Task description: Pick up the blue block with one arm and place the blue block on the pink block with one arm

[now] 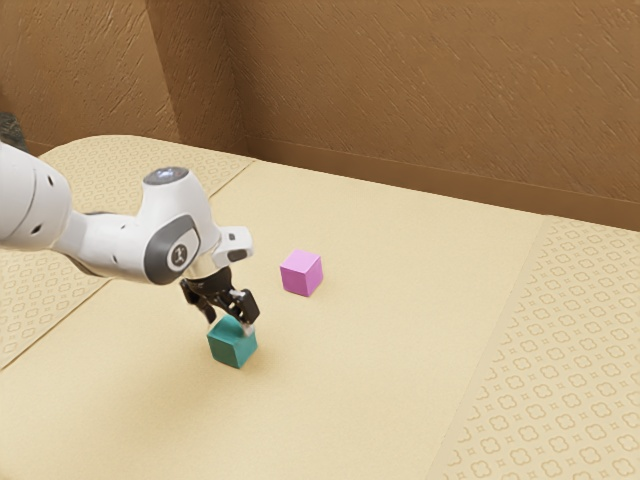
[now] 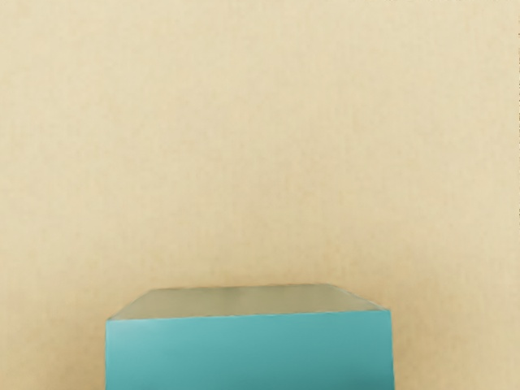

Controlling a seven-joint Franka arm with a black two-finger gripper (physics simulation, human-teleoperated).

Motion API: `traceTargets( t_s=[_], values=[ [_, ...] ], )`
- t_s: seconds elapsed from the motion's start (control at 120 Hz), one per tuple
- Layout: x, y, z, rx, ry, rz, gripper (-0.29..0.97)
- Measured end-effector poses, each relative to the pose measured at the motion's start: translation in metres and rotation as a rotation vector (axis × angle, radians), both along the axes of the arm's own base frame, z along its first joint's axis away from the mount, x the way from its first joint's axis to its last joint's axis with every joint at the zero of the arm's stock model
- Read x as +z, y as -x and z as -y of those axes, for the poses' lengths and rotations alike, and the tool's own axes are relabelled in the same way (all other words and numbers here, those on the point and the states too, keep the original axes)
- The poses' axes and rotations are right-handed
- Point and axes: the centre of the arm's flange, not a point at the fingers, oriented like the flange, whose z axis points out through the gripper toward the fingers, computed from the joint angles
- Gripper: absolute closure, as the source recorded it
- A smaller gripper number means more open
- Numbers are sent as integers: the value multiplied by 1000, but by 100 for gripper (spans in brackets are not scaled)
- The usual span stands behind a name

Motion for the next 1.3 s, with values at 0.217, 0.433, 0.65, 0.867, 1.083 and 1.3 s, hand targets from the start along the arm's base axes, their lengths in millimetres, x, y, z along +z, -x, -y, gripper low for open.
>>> traceTargets(
  t_s=[0.217, 0.433, 0.65, 0.867, 1.083, 1.3],
  values=[
    [-9, 2, -1, -28, -1, -5, 3],
    [-25, 3, -6, -36, 4, -32, 5],
    [-29, 2, -8, -35, 17, -32, 11],
    [-30, 0, -9, -21, 37, -28, 23],
    [-25, -1, -9, -17, 44, -20, 30],
    [47, -51, -8, -69, 13, 51, 32]
  ],
)
